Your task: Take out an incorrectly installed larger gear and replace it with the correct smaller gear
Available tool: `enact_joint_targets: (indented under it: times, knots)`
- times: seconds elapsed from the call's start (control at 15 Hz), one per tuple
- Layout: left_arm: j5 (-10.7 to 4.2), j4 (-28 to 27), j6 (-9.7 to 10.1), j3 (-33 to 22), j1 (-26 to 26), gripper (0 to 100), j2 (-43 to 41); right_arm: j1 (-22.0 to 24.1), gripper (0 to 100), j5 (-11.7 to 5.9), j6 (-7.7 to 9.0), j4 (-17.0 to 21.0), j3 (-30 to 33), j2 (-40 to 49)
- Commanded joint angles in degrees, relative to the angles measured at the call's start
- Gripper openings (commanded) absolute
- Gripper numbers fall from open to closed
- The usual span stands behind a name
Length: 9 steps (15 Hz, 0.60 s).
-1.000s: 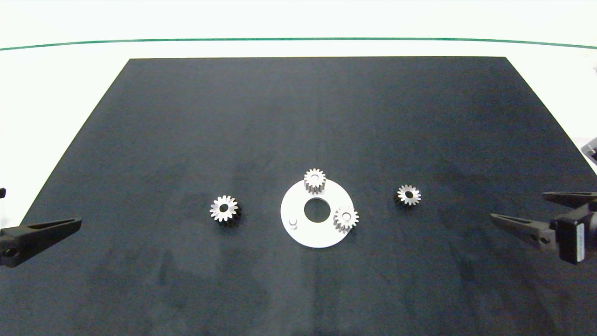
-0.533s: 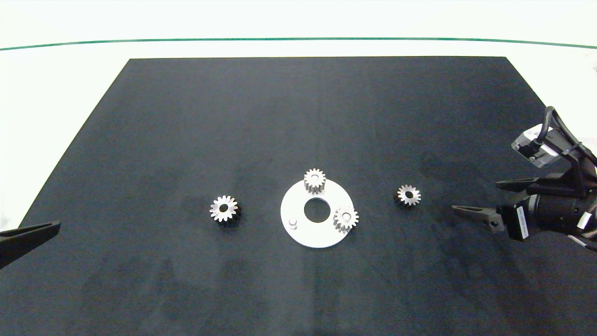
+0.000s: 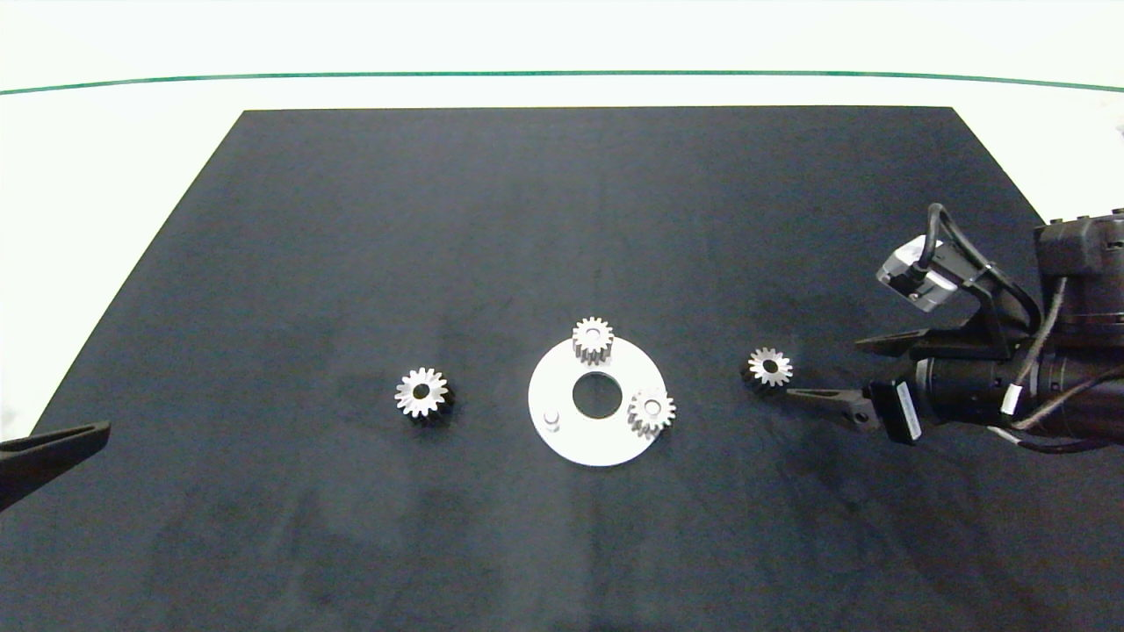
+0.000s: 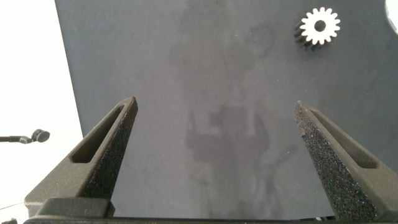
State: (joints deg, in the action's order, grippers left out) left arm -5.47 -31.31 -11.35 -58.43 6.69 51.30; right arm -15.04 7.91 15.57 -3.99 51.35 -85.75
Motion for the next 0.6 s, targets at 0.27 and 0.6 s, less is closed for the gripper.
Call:
enact_joint_targets:
  times: [0.27,0.6]
  knots:
    - [-0.06,-0.16,-0.08,0.69,-0.01,100,0.03,-1.74,100,0.09,1.57,-0.06,2.44,-5.13]
    - [-0.06,-0.16,-0.16,1.65,-0.01,100,-0.32,-2.97,100,-0.35,1.66,-0.58,4.11,-8.38]
